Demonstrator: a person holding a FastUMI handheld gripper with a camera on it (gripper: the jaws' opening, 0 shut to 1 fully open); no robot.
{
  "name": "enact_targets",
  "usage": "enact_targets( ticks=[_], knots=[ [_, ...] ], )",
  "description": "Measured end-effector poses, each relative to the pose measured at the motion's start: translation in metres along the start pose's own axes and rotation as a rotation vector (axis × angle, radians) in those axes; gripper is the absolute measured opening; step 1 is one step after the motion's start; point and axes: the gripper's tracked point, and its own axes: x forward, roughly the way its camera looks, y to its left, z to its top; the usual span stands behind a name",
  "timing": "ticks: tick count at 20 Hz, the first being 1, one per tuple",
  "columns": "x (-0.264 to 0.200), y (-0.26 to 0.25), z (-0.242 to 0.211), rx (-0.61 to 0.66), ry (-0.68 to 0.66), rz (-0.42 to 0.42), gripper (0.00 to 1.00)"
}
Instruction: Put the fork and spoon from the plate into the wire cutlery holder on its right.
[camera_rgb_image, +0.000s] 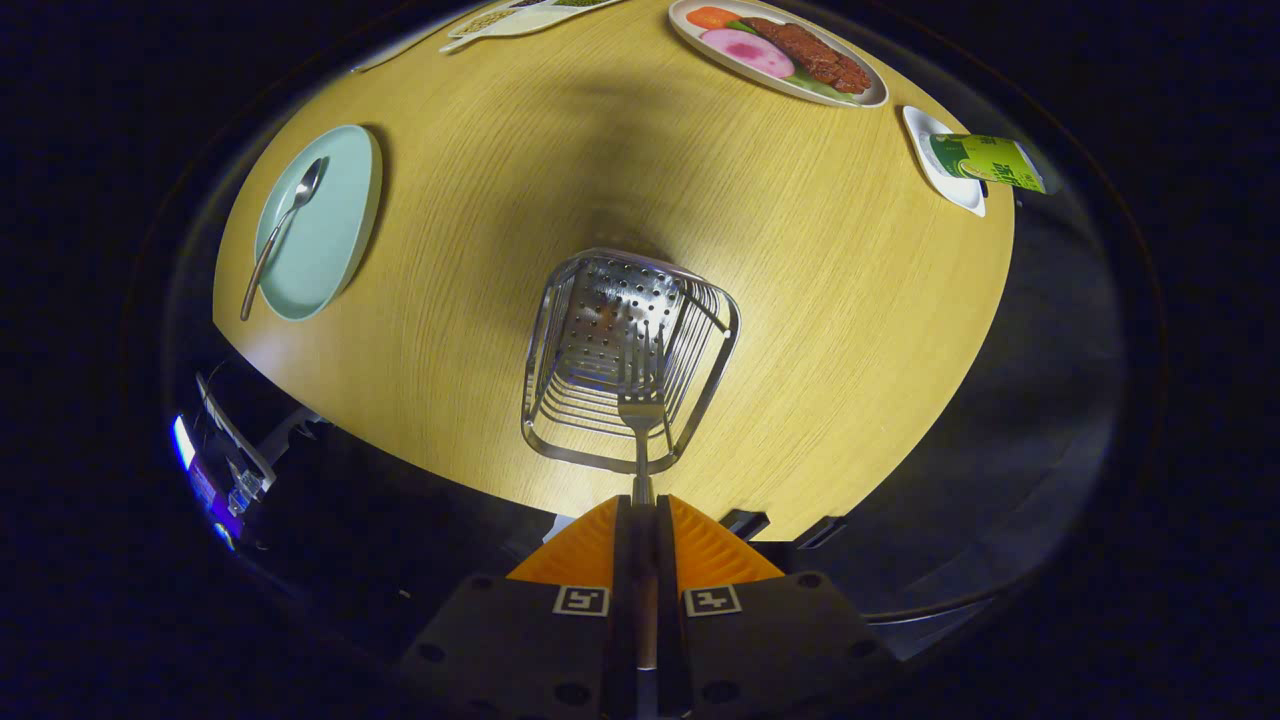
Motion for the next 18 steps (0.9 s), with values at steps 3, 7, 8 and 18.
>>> enact_targets(
  ticks=[3, 7, 8, 18],
  knots=[
    [-0.005, -0.002, -0.001, 0.006, -0.034, 0.011, 0.17],
    [-0.017, -0.009, 0.006, 0.038, -0.172, 0.024, 0.42],
    [-0.021, -0.008, 0.009, 0.056, -0.222, 0.036, 0.50],
    [-0.150, 0.070, 0.060, 0.205, -0.880, 0.126, 0.78]
  ],
)
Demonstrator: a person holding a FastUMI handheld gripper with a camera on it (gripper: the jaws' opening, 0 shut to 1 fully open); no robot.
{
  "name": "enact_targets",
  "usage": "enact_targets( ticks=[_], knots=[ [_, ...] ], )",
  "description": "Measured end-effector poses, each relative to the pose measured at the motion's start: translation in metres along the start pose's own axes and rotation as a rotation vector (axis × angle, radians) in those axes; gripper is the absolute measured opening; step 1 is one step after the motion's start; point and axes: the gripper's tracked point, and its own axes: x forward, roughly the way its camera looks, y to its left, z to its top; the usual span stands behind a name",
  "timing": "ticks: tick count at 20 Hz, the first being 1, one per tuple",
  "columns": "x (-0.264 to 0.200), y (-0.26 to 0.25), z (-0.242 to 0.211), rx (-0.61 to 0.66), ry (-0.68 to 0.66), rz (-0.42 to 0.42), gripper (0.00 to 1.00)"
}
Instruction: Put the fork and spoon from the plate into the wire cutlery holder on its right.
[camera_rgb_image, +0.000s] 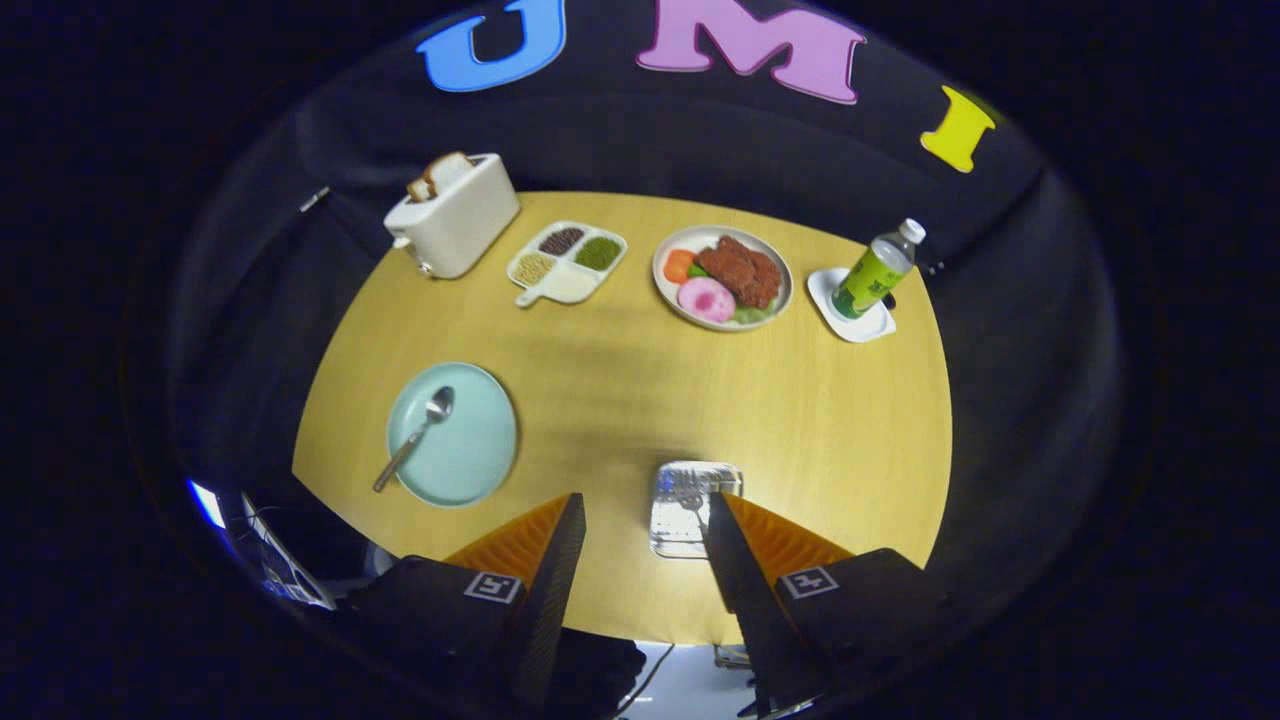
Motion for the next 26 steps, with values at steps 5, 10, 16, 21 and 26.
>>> enact_targets(
  ticks=[5, 10, 16, 21, 26],
  knots=[
    [0.028, 0.135, -0.007, 0.037, -0.029, 0.206, 0.79],
    [0.096, 0.235, -0.033, 0.148, 0.099, 0.310, 0.71],
    [0.165, 0.264, -0.064, 0.193, 0.252, 0.213, 0.71],
    [0.194, 0.260, -0.077, 0.228, 0.322, 0.140, 0.71],
    [0.213, 0.258, -0.091, 0.250, 0.365, 0.109, 0.34]
  ],
)
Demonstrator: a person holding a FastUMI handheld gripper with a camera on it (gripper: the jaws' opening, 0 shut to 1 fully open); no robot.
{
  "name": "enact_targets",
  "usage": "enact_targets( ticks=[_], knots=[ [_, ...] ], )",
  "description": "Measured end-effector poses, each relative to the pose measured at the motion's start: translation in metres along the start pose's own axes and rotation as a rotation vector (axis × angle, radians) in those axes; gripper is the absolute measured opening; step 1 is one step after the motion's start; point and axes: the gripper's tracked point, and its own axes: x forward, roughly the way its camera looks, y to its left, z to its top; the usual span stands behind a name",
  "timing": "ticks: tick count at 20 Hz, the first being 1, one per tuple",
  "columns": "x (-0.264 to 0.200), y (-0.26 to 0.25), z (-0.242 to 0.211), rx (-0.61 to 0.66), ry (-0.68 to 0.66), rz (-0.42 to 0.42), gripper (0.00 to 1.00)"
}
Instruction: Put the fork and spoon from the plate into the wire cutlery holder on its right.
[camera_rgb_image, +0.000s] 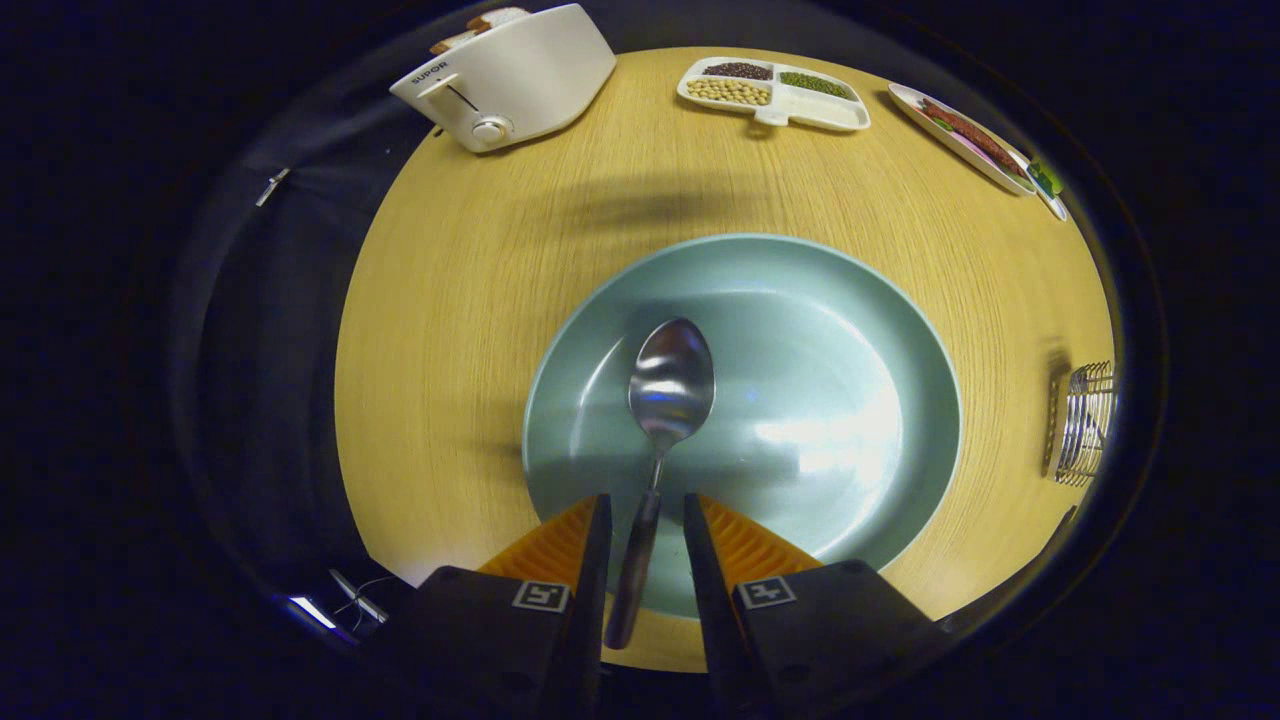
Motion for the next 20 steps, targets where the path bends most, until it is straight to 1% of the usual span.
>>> enact_targets(
  ticks=[1, 2, 3, 4, 5, 6, 8, 10, 12, 16, 18, 20],
  knots=[
    [-0.002, -0.005, 0.004, 0.012, -0.006, 0.000, 0.23],
    [0.001, -0.003, -0.001, 0.018, 0.002, 0.011, 0.12],
    [-0.004, -0.004, -0.001, 0.017, 0.000, 0.035, 0.11],
    [-0.006, -0.006, 0.000, 0.022, -0.012, 0.051, 0.08],
    [-0.010, -0.009, 0.003, 0.034, -0.036, 0.064, 0.08],
    [-0.014, -0.014, 0.008, 0.051, -0.056, 0.081, 0.06],
    [-0.033, -0.014, 0.012, 0.065, -0.073, 0.149, 0.05],
    [-0.065, -0.017, 0.016, 0.047, -0.100, 0.210, 0.05],
    [-0.103, -0.026, 0.025, -0.009, -0.130, 0.249, 0.05],
    [-0.178, -0.083, 0.032, -0.162, -0.185, 0.220, 0.05],
    [-0.209, -0.118, 0.033, -0.192, -0.183, 0.206, 0.05],
    [-0.234, -0.163, 0.028, -0.205, -0.160, 0.153, 0.05]
  ],
)
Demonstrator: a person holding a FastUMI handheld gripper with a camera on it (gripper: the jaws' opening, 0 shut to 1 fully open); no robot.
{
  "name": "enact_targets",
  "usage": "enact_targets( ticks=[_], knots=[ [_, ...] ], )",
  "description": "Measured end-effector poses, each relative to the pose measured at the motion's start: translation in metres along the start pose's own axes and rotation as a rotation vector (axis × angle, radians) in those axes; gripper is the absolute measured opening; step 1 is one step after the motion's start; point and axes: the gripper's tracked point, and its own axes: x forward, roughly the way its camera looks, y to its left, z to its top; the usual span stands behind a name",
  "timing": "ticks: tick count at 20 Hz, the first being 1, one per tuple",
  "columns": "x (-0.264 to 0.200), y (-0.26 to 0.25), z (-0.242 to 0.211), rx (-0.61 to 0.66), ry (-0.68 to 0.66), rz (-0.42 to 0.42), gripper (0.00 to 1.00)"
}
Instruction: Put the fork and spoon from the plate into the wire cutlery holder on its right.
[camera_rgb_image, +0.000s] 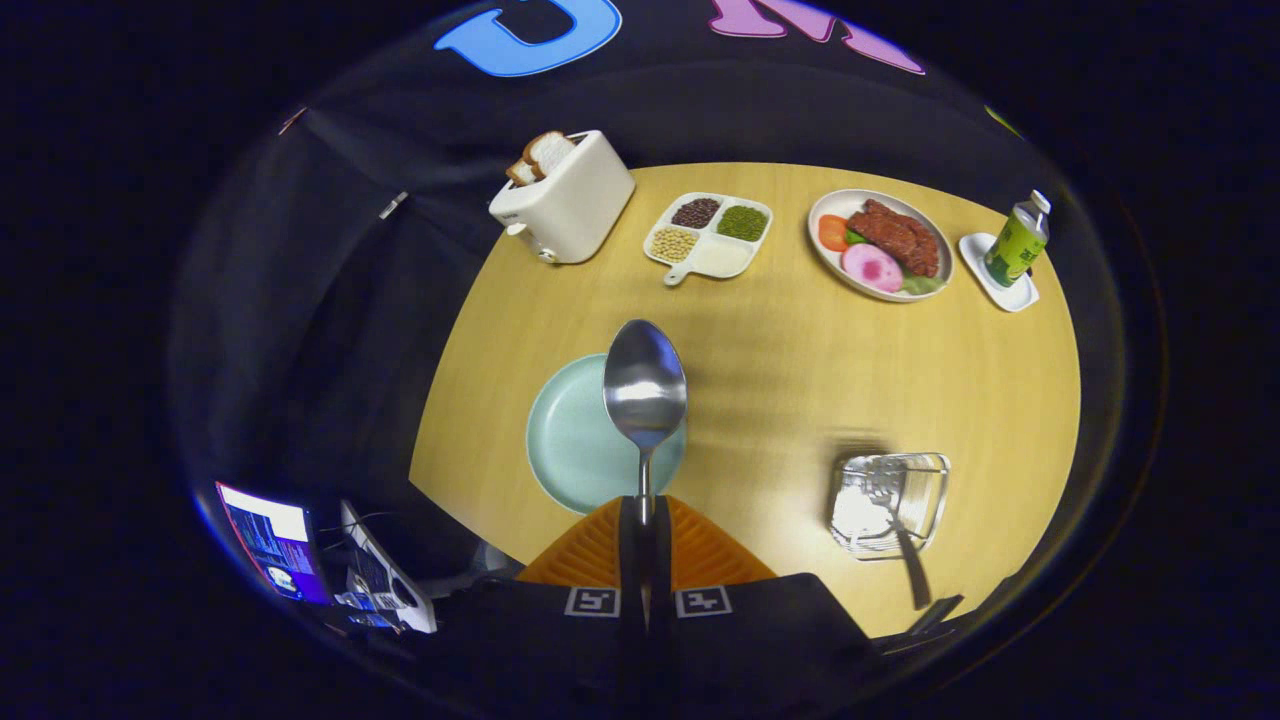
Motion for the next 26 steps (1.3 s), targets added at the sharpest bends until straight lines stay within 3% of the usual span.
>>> enact_targets(
  ticks=[4, 10, 15, 26],
  knots=[
    [-0.028, -0.073, -0.017, -0.034, 0.101, -0.105, 0.05],
    [-0.028, -0.140, -0.059, -0.074, 0.436, -0.213, 0.05],
    [-0.013, -0.160, -0.072, -0.074, 0.689, -0.302, 0.05],
    [0.004, -0.166, -0.072, -0.178, 0.983, -0.397, 0.05]
  ],
)
